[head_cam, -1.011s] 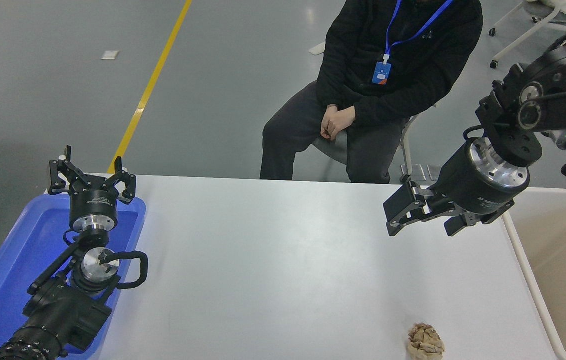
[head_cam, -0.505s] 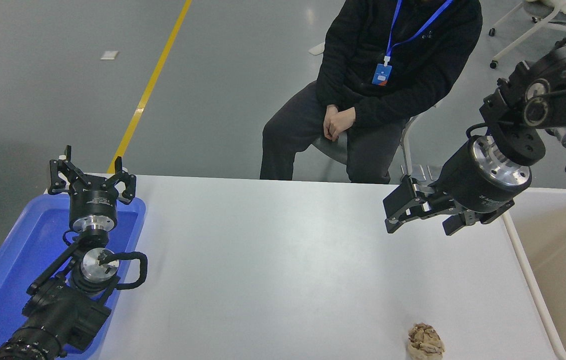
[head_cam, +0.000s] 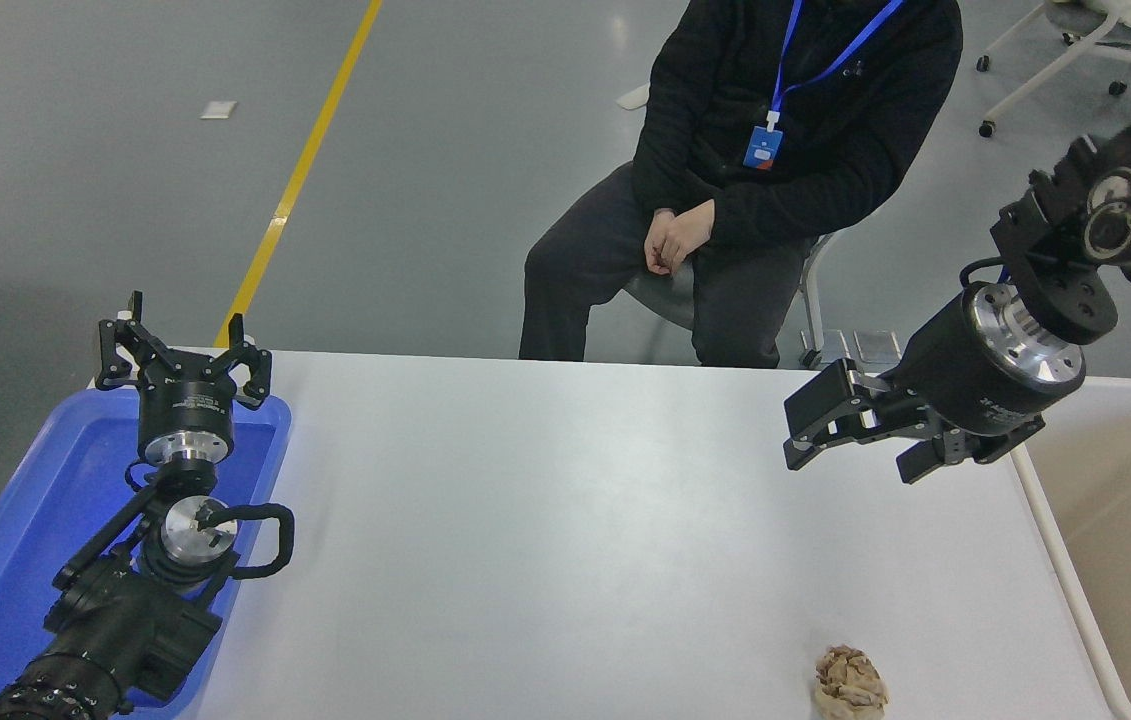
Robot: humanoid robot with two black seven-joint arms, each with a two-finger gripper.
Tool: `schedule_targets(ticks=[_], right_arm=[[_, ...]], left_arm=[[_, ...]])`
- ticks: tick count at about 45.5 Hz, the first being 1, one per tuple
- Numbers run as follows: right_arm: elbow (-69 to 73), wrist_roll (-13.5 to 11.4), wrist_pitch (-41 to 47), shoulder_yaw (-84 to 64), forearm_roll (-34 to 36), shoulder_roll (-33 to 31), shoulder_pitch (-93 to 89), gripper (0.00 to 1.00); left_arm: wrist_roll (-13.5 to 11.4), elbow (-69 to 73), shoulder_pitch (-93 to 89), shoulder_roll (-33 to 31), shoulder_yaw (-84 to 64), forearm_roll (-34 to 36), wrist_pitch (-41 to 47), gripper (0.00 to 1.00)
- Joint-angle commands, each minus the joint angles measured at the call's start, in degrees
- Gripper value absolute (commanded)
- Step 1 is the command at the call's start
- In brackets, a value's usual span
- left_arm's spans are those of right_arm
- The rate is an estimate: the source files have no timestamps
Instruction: Pick up paper ball place in dustbin
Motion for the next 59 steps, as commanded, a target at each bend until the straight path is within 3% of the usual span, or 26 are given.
schedule_targets(ticks=[1, 34, 59], right_arm=[[0.7, 0.0, -5.4, 0.7, -0.6, -0.9, -6.5, 1.0], [0.3, 0.0, -25.4, 3.3, -16.5, -2.8, -34.0, 1.0], [-4.7, 0.0, -36.0, 5.2, -17.5, -0.5, -45.5, 1.0]], left_arm=[[0.0, 0.0, 0.0, 0.0, 0.0, 0.0, 0.0, 0.99], [0.0, 0.0, 0.0, 0.0, 0.0, 0.1, 0.0, 0.99], [0.0, 0.0, 0.0, 0.0, 0.0, 0.0, 0.0, 0.99]])
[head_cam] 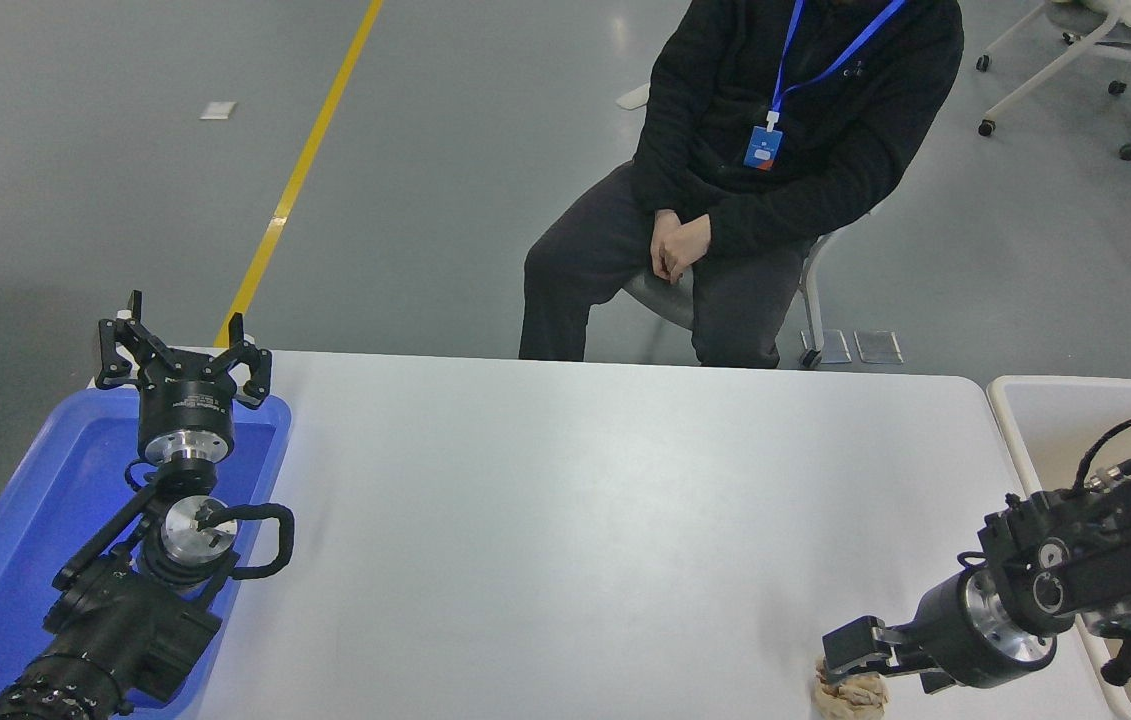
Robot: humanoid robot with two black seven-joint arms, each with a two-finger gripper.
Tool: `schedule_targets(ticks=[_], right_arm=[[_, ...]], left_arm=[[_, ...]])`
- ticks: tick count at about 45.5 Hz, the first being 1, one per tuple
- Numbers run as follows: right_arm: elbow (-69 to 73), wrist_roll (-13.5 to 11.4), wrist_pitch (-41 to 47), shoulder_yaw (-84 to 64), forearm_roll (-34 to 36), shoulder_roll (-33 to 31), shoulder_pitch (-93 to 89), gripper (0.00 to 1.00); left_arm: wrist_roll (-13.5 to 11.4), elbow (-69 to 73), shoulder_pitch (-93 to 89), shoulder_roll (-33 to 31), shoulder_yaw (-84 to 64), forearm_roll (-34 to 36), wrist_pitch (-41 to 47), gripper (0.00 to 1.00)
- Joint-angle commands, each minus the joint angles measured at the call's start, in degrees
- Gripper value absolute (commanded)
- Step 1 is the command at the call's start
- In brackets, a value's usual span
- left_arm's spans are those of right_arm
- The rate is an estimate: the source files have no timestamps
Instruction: Pick up paper ball place in dustbin
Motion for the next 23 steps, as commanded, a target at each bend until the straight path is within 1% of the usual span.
schedule_targets(ticks=[1, 9, 23], right_arm=[[-3.2, 0.0, -4.7, 0.7, -0.6, 1.4, -5.0, 1.0], [-4.7, 0.0, -6.8, 0.7, -0.6, 2.8, -7.2, 1.0], [-8.6, 0.0, -6.9, 0.7, -1.4, 3.4, -10.6, 1.0]], left_arm=[[0.0, 0.0, 0.0, 0.0, 0.1, 0.0, 0.0, 0.99], [0.0, 0.0, 0.0, 0.0, 0.1, 0.0, 0.0, 0.99], [0.0, 0.0, 0.0, 0.0, 0.1, 0.0, 0.0, 0.99]])
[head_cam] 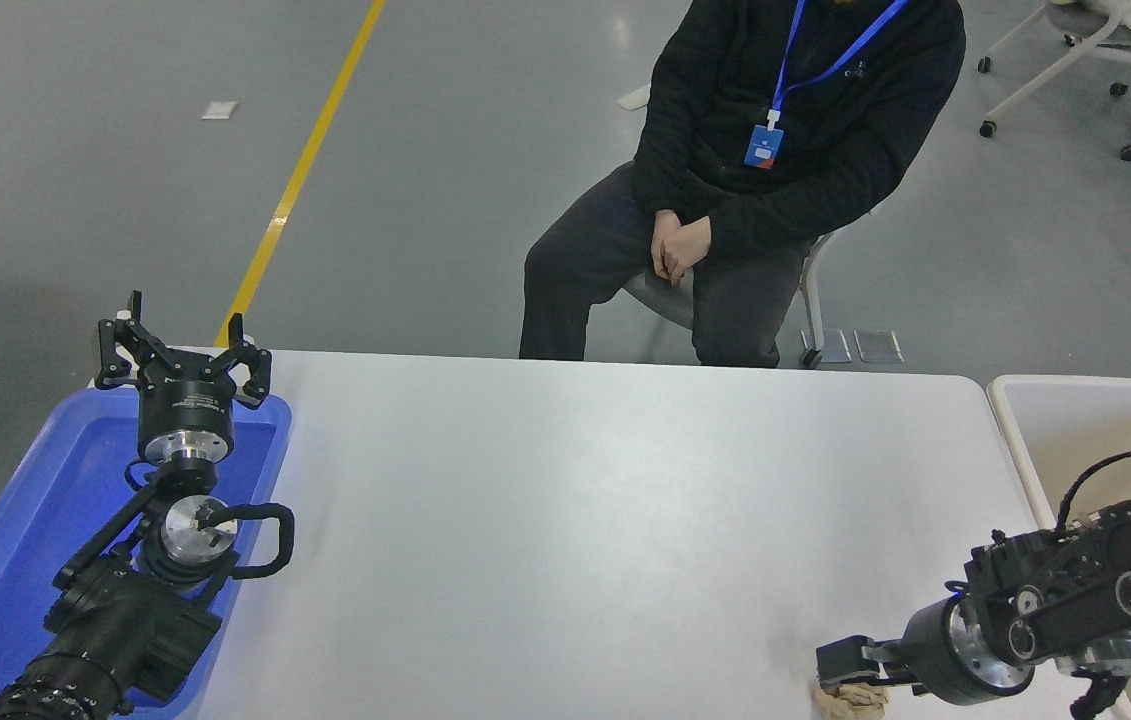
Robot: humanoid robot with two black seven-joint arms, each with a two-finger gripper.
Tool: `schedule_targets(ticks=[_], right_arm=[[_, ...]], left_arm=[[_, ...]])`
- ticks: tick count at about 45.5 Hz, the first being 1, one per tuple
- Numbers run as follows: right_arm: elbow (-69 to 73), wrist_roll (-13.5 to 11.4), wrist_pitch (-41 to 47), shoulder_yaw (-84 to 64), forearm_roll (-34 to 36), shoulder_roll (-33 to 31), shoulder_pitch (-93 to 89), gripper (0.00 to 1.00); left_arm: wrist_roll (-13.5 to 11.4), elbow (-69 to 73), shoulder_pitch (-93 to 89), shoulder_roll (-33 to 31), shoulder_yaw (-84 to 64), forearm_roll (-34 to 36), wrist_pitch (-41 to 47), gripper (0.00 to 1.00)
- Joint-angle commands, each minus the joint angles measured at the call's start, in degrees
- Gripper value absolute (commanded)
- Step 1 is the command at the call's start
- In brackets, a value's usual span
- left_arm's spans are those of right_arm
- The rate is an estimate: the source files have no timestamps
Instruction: Pick up paper ball place in dustbin
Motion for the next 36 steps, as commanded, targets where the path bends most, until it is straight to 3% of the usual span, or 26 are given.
schedule_targets(ticks=[1, 28, 33, 36], right_arm=[[-2.2, 0.0, -0.9, 0.1, -0.6, 0.6, -2.5, 1.0], [-2.6, 1.1, -2.7, 2.3, -1.2, 0.8, -6.0, 0.97], [-2.6, 1.6, -2.7, 2.3, -1.1, 1.0, -6.1, 0.85], [-2.6, 2.1, -2.8, 2.3, -1.1, 1.2, -6.1, 0.73]], left_arm=[[0.0, 0.0, 0.0, 0.0, 0.0, -0.1, 0.0, 0.99], [0.0, 0.0, 0.0, 0.0, 0.0, 0.0, 0.0, 0.99], [0.0, 0.0, 0.0, 0.0, 0.0, 0.0, 0.0, 0.99], [0.0, 0.0, 0.0, 0.0, 0.0, -0.1, 0.0, 0.99]])
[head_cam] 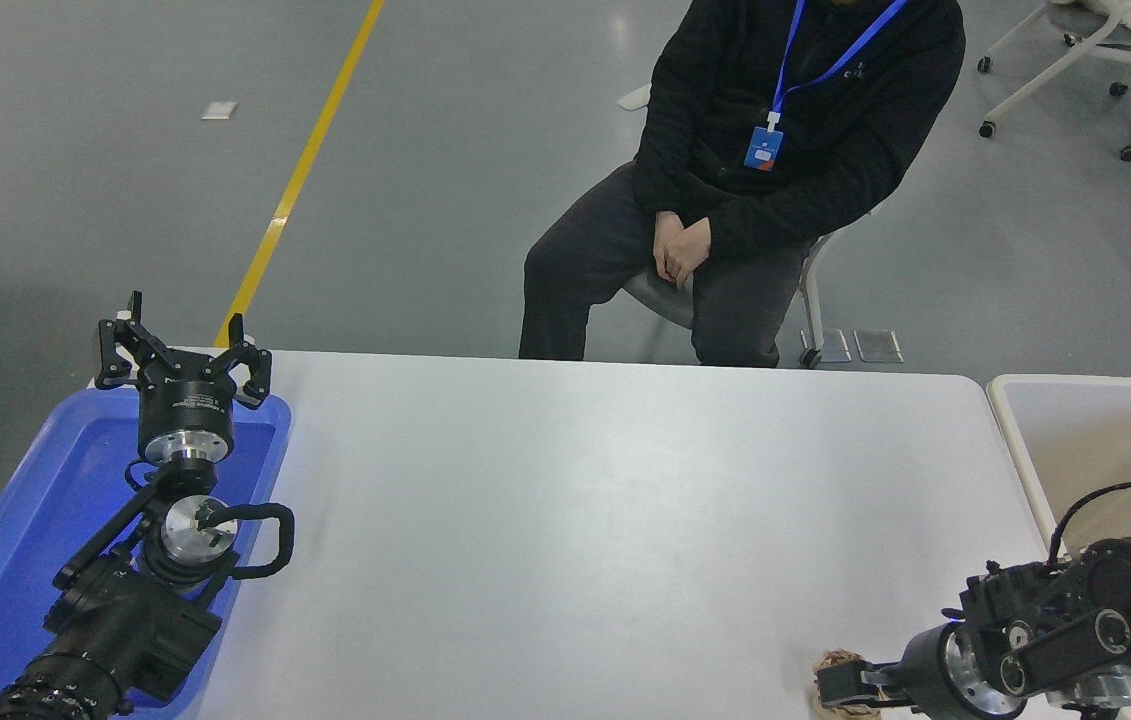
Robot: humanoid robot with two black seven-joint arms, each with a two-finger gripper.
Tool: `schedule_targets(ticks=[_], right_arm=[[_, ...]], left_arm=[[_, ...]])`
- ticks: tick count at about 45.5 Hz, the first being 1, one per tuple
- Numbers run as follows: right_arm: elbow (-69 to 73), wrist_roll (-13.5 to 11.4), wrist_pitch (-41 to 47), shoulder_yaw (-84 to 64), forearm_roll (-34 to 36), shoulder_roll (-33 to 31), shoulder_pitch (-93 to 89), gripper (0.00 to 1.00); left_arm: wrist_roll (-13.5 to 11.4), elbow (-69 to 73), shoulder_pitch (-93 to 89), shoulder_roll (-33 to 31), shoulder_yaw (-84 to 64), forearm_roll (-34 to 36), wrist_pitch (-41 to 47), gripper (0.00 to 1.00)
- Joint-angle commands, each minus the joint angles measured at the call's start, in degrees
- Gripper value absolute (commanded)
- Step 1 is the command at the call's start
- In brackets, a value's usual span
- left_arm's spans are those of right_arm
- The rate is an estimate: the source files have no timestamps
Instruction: Pick up paper ball place in dustbin
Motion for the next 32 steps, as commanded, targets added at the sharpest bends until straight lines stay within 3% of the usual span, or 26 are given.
schedule_targets(ticks=[1, 8, 15, 24, 32], right_arm=[[-0.1, 1.2, -0.3, 0.7, 0.1, 0.3, -0.7, 0.68], [-0.1, 1.5, -1.0, 0.6, -0.1, 0.4, -1.2, 0.43], [-0.1, 1.5, -1.4, 0.6, 0.0, 0.4, -1.2, 0.33], [-0.1, 1.5, -1.9, 0.7, 0.0, 0.5, -1.3, 0.06], [-0.1, 1.6, -2.0, 0.7, 0.1, 0.6, -1.4, 0.0]], left_arm=[[0.0, 0.0, 0.0, 0.0, 0.0, -0.1, 0.0, 0.99], [0.0, 0.0, -0.1, 0.0, 0.0, 0.0, 0.0, 0.99], [0.0, 0.0, 0.0, 0.0, 0.0, 0.0, 0.0, 0.99], [0.0, 0.0, 0.0, 0.0, 0.0, 0.0, 0.0, 0.99], [0.0, 0.0, 0.0, 0.0, 0.0, 0.0, 0.0, 0.99]])
